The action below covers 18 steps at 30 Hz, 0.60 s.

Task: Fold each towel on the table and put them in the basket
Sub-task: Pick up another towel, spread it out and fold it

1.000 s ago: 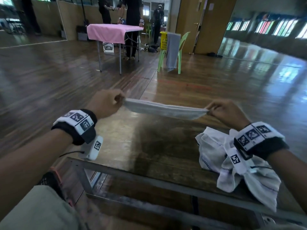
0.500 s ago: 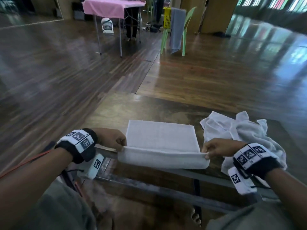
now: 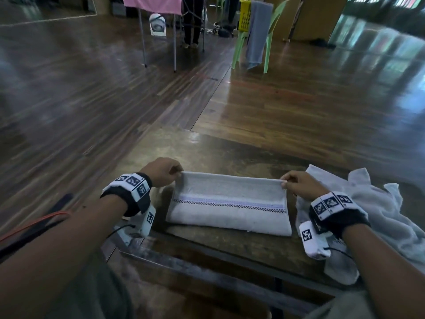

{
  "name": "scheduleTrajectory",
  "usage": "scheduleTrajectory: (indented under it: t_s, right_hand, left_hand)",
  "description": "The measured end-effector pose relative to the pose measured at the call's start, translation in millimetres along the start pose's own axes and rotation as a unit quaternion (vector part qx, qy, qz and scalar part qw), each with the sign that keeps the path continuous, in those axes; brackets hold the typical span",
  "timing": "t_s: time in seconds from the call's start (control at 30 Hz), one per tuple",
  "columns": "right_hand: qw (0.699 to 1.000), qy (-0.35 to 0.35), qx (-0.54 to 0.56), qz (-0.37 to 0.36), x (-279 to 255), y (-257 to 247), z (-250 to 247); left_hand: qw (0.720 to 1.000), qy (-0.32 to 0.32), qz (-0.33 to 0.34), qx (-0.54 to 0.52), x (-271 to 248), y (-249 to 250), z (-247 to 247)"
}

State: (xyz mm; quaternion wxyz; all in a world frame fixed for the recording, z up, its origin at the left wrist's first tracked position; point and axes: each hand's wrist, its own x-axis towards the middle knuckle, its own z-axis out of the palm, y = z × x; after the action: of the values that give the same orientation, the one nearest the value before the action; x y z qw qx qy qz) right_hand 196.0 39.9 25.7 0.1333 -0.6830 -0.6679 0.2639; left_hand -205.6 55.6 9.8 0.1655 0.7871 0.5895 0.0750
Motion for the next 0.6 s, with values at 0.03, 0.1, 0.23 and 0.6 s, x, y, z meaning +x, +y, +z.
scheduleTrajectory:
  t_s: [0.03,0.1,0.23,0.6]
  right_hand:
    - [1.0,-0.005,-0.011,0.005,6,0,2]
    - [0.999,-0.012,-0.049,0.018,14,0,9]
    - [0.99,-0.037,-0.129,0.042,20,-6,14]
    - [0.963,-0.045,-0.267,-0.003,27,-7,24]
  left_hand:
    - [1.0,0.012,-0.009,0.006,5,-2,3]
    - [0.999,0.028,-0.021,0.02,12,-4,8]
    - [0.998,0.01,-0.032,0.054,20,-3,19]
    - [0.996,-0.035,-0.026,0.082,26,-2,22]
